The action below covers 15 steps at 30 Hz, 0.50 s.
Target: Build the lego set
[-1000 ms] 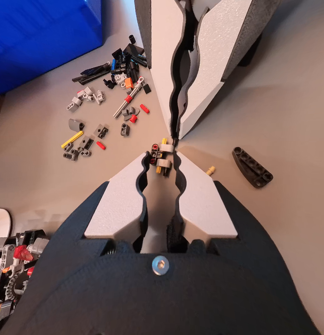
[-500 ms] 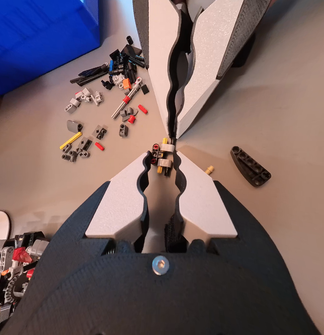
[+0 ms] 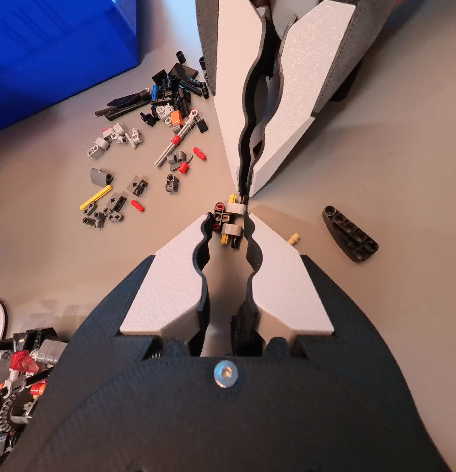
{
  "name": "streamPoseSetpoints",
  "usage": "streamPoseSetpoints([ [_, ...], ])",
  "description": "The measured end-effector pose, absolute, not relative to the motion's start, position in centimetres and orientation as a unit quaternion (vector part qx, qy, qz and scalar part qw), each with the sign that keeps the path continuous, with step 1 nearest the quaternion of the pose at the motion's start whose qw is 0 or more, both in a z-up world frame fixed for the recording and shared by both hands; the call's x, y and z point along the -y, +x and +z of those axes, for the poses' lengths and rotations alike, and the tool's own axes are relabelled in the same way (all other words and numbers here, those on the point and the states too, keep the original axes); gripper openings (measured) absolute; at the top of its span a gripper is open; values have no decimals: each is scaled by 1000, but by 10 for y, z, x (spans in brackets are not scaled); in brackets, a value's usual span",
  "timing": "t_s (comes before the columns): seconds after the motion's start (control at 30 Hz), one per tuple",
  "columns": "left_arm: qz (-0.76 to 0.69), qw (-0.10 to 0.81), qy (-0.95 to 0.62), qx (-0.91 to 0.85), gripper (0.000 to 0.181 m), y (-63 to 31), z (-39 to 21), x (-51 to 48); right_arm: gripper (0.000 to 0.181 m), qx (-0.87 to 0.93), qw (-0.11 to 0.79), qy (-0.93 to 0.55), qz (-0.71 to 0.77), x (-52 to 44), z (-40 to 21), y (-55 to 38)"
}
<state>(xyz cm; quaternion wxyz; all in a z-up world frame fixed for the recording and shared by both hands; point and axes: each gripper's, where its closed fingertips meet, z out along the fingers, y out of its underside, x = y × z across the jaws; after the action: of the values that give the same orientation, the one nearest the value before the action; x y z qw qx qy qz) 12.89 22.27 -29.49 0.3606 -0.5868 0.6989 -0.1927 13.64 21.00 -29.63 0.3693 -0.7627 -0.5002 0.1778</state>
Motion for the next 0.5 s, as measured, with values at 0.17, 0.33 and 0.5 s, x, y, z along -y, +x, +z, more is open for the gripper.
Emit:
streamPoseSetpoints([
  [0.17, -195, 359, -588, -698, 23, 129, -295, -222, 1, 507, 373, -758, 170, -209, -296, 135],
  [0.33, -193, 361, -586, -700, 22, 129, -295, -222, 1, 505, 375, -759, 166, -211, -296, 136],
  [0.5, -193, 362, -587, -699, 22, 129, -295, -222, 1, 505, 379, -760, 156, -212, -296, 137],
])
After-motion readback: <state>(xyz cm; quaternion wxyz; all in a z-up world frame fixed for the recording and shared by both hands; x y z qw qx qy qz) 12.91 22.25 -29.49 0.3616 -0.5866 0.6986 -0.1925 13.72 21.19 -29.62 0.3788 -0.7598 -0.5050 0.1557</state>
